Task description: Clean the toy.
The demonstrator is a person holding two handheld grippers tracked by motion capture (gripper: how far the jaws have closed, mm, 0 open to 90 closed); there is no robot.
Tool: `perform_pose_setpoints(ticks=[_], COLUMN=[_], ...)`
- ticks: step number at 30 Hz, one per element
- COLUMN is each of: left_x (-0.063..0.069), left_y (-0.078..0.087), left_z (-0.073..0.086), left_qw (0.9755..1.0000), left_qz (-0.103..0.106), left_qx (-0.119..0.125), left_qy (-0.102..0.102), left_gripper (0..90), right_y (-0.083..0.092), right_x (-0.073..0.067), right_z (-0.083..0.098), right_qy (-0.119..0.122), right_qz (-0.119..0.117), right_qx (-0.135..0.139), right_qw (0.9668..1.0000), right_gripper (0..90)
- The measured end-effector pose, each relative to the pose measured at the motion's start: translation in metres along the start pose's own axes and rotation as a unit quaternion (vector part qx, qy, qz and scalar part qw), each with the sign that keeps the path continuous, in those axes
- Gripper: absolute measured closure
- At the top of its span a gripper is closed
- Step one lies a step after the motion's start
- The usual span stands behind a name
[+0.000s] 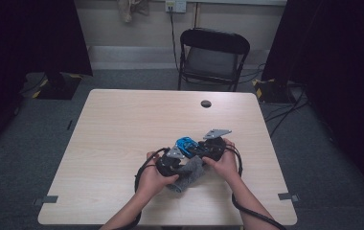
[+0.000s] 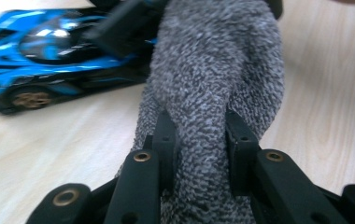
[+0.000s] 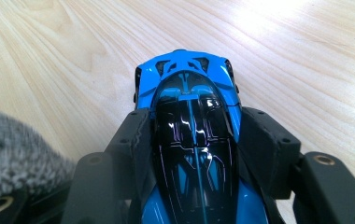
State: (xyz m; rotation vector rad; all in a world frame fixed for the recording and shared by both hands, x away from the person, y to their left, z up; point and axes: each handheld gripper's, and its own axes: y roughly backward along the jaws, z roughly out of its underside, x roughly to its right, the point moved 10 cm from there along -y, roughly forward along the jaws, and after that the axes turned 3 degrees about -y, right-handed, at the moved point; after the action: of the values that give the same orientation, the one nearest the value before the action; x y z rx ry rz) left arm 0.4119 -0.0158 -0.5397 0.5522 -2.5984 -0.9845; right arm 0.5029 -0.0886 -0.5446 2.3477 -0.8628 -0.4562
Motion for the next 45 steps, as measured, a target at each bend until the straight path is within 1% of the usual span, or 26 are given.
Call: perform_pose_setpoints(ticks=[2, 6, 8, 9, 10, 11, 12, 13, 14, 15, 16, 18, 24, 28, 32, 36, 38, 39, 41, 43, 45], left_x=[0.005, 0.016, 0.021, 0.023, 0.023, 0.023, 0.021, 0.019, 0.017, 0.015, 0.012, 0.007, -0.012, -0.023, -0.029, -0.033, -0.033, -0.033, -0.036, -0.041, -0.046], left_y=[-0.005, -0.013, -0.017, -0.019, -0.021, -0.023, -0.024, -0.026, -0.027, -0.028, -0.029, -0.028, -0.023, -0.019, -0.018, -0.016, -0.015, -0.014, -0.012, -0.009, -0.007], left_z=[0.001, 0.001, -0.002, -0.003, -0.005, -0.006, -0.007, -0.009, -0.01, -0.01, -0.011, -0.011, -0.01, -0.01, -0.01, -0.009, -0.009, -0.009, -0.007, -0.005, -0.004], left_qw=[0.9999, 0.9994, 0.9993, 0.999, 0.9989, 0.999, 0.9991, 0.9994, 0.9993, 0.9994, 0.9996, 0.9996, 0.9998, 0.9996, 0.9993, 0.9992, 0.999, 0.9989, 0.9986, 0.9981, 0.998], left_qz=[0.006, 0.025, 0.027, 0.031, 0.031, 0.029, 0.027, 0.022, 0.019, 0.018, 0.014, 0.004, -0.015, -0.027, -0.033, -0.035, -0.037, -0.04, -0.046, -0.053, -0.054], left_qx=[-0.008, -0.015, -0.013, -0.016, -0.015, -0.011, -0.014, -0.008, -0.01, -0.012, -0.012, -0.014, -0.011, -0.011, -0.008, -0.012, -0.018, -0.016, -0.023, -0.02, -0.015], left_qy=[-0.007, -0.017, -0.022, -0.028, -0.032, -0.031, -0.031, -0.026, -0.029, -0.028, -0.022, -0.023, -0.001, 0.006, 0.015, 0.018, 0.018, 0.016, 0.012, 0.023, 0.03], left_gripper=[70.8, 70.8, 70.7, 70.6, 70.4, 70.0, 69.9, 69.8, 69.8, 69.8, 69.9, 70.0, 70.0, 70.0, 69.9, 70.0, 70.1, 70.1, 70.1, 70.2, 70.1], right_y=[0.0, 0.0, 0.0, 0.0, 0.0, 0.0, 0.0, 0.0, 0.0, 0.0, 0.0, 0.0, 0.0, 0.0, 0.0, 0.0, 0.0, 0.0, 0.0, 0.0, 0.0], right_x=[0.0, 0.0, 0.0, 0.0, 0.0, 0.0, 0.0, 0.0, 0.0, 0.0, 0.0, 0.0, 0.0, 0.0, 0.0, 0.0, 0.0, 0.0, 0.0, 0.0, 0.0], right_z=[0.0, 0.0, 0.0, 0.0, 0.0, 0.0, 0.0, 0.0, 0.0, 0.0, 0.0, 0.0, 0.0, 0.0, 0.0, 0.0, 0.0, 0.0, 0.0, 0.0, 0.0], right_qy=[-0.001, -0.001, 0.0, 0.0, 0.0, -0.001, 0.0, 0.0, 0.0, 0.001, 0.0, 0.001, 0.002, 0.002, 0.001, 0.002, 0.001, 0.001, 0.001, 0.001, 0.002], right_qz=[-0.001, 0.0, 0.0, 0.0, 0.0, 0.0, 0.001, 0.001, 0.002, 0.002, 0.001, 0.001, 0.001, 0.001, 0.001, 0.001, 0.002, 0.002, 0.002, 0.001, 0.001], right_qx=[0.001, -0.001, -0.001, -0.001, 0.0, 0.0, 0.0, 0.0, 0.0, 0.0, 0.0, -0.001, 0.0, 0.0, 0.002, 0.002, 0.0, -0.001, -0.001, -0.001, 0.0], right_qw=[1.0, 1.0, 1.0, 1.0, 1.0, 1.0, 1.0, 1.0, 1.0, 1.0, 1.0, 1.0, 1.0, 1.0, 1.0, 1.0, 1.0, 1.0, 1.0, 1.0, 1.0], right_gripper=[44.5, 44.4, 44.5, 44.5, 44.5, 44.4, 44.4, 44.4, 44.5, 44.5, 44.4, 44.4, 44.4, 44.5, 44.4, 44.5, 44.5, 44.4, 44.5, 44.4, 44.5])
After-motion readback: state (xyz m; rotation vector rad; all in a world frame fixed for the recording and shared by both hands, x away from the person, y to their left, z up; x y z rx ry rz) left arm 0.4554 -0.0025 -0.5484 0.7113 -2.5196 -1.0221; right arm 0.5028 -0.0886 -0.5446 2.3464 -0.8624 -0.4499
